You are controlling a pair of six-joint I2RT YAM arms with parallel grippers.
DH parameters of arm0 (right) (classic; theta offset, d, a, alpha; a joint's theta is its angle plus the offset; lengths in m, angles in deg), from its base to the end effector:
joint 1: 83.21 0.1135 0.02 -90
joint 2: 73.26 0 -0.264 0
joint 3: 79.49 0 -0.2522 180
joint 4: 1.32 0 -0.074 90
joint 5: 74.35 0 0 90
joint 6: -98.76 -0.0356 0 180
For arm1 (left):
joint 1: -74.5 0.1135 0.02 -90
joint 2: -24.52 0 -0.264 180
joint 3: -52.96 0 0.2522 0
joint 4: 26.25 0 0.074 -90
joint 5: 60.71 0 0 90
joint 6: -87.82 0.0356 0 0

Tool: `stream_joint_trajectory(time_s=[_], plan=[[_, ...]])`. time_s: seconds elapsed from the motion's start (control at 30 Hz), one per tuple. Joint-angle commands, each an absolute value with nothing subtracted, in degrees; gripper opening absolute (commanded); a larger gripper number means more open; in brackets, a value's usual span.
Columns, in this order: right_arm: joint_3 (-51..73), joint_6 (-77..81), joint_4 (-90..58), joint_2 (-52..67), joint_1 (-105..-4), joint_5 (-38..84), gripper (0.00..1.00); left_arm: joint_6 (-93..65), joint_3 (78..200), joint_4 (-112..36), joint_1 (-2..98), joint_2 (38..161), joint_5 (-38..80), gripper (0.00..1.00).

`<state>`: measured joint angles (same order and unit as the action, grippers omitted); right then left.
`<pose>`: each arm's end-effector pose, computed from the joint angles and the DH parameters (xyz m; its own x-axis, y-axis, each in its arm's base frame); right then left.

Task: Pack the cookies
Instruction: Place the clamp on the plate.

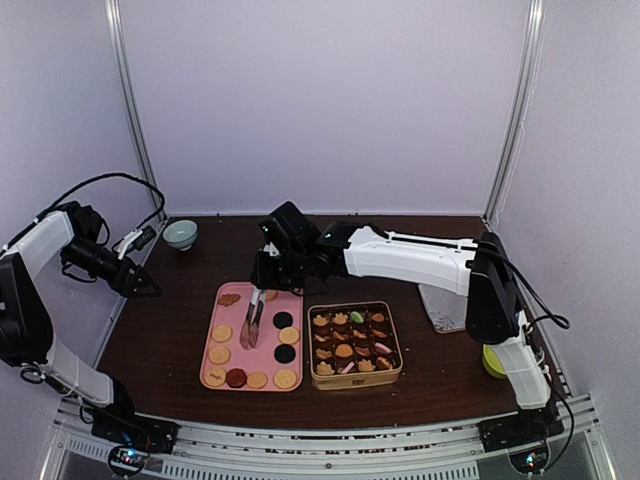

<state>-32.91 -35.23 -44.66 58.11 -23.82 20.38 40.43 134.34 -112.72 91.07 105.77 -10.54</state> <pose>0.2667 0.4566 0.2484 -0.8594 -0.0932 -0.5028 -0.4064 0.7212 0.5610 0.2351 0.0462 0.2739 -0.8257 0.2967 -0.4797 0.5152 0.7430 -0.4272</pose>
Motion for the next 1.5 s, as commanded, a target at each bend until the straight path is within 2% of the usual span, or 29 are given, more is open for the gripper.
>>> stream_joint_trajectory(time_s=[0.0,0.43,0.63,0.8,1.03,1.2,1.37,1.47], plan=[[-33.74,-41.24,-42.19,60.4,-24.17,20.72,0.34,41.67,133.52,-112.73,91.48,104.9,-10.87,0.93],[-29.65,-49.03,-36.27,59.9,-25.46,20.87,0.46,41.85,132.93,-112.58,91.48,104.54,-10.56,0.93],[-27.42,-49.77,-35.16,58.84,-25.53,20.44,0.48,41.84,132.97,-112.56,91.49,104.42,-10.52,0.93],[-25.87,-50.3,-34.77,57.97,-25.69,20.08,0.6,41.76,133.08,-112.76,91.48,104.41,-10.86,0.93],[-24.77,-45.59,-36.04,54.22,-26.34,18.41,0.57,41.76,132.91,-112.9,91.52,104.15,-10.96,0.93],[-20.39,-32.88,-46.32,44.82,-29.54,6.43,0.56,41.69,133.64,-113.25,91.46,104.41,-11.2,0.93],[-4.45,-27.24,-53.7,31.64,-35.82,-2.83,0.47,41.77,133.7,-113.07,91.47,104.54,-11.22,0.95],[7.25,-25.96,-54.38,24.96,-40.05,-4.28,0.45,41.85,133.83,-113.05,91.53,104.85,-11.63,0.96]])
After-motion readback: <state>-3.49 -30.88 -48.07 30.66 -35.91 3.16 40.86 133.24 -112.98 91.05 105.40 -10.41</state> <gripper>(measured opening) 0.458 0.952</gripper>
